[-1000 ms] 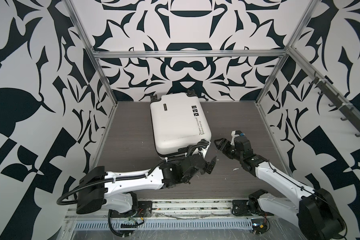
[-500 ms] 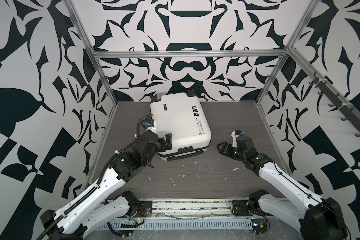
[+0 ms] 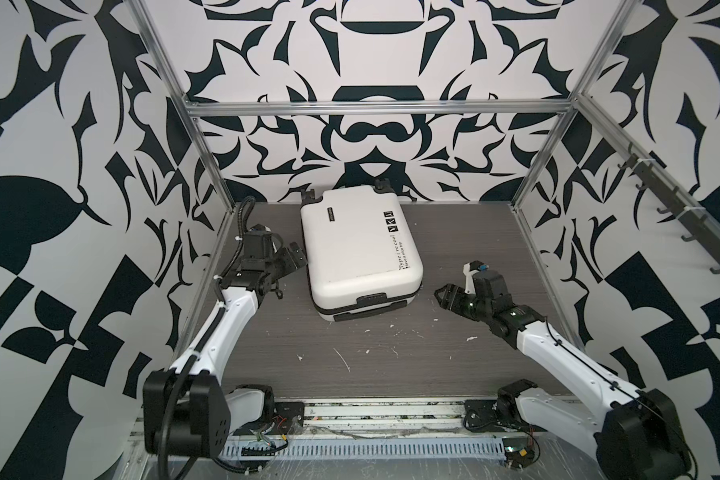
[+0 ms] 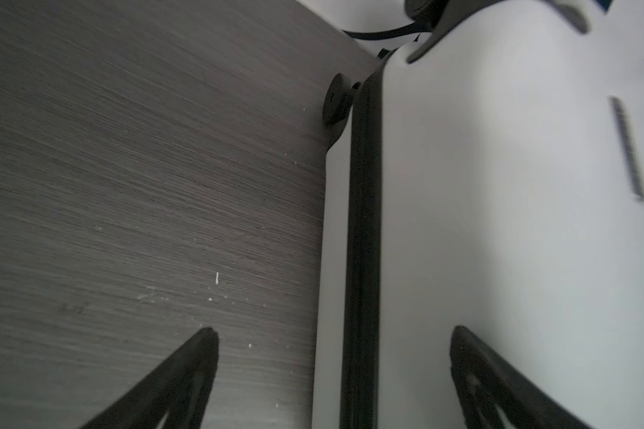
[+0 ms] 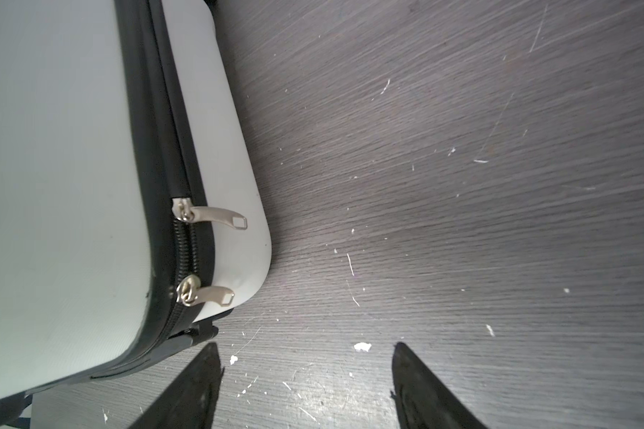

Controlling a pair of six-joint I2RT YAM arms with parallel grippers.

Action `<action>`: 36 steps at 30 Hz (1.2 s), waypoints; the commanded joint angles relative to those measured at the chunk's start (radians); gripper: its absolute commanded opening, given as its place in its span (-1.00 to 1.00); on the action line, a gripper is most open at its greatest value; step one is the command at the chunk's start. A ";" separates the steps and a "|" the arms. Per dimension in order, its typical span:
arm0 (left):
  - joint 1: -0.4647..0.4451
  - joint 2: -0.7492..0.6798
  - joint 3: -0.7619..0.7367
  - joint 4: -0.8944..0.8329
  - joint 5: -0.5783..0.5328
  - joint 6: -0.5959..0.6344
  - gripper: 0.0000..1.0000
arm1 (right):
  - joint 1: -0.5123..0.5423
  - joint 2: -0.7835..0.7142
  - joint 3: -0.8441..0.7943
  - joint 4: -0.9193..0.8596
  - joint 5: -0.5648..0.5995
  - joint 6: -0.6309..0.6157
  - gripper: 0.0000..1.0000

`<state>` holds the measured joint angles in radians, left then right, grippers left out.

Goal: Pack the luggage

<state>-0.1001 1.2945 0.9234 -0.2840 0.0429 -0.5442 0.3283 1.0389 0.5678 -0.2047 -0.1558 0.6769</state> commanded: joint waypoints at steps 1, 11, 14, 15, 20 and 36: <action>0.013 0.106 0.058 0.074 0.084 -0.023 0.95 | -0.005 0.009 0.030 0.037 -0.012 0.001 0.47; -0.027 0.424 0.320 0.062 0.172 -0.019 0.88 | -0.005 -0.007 0.004 0.011 -0.006 -0.046 0.46; -0.059 0.487 0.405 0.047 0.167 -0.010 0.88 | -0.006 -0.024 -0.005 -0.013 0.005 -0.065 0.46; -0.067 0.509 0.435 0.040 0.163 -0.006 0.88 | -0.007 -0.028 -0.010 -0.015 0.005 -0.070 0.46; -0.109 0.628 0.590 0.018 0.203 -0.003 0.88 | -0.031 -0.049 -0.041 -0.018 0.002 -0.080 0.51; -0.187 0.161 0.286 0.077 0.116 -0.093 0.79 | -0.246 -0.045 -0.126 0.051 -0.146 -0.054 0.33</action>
<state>-0.2687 1.6279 1.2861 -0.2195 0.1894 -0.6014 0.1089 0.9768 0.4522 -0.2081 -0.2558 0.6060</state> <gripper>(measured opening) 0.892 0.673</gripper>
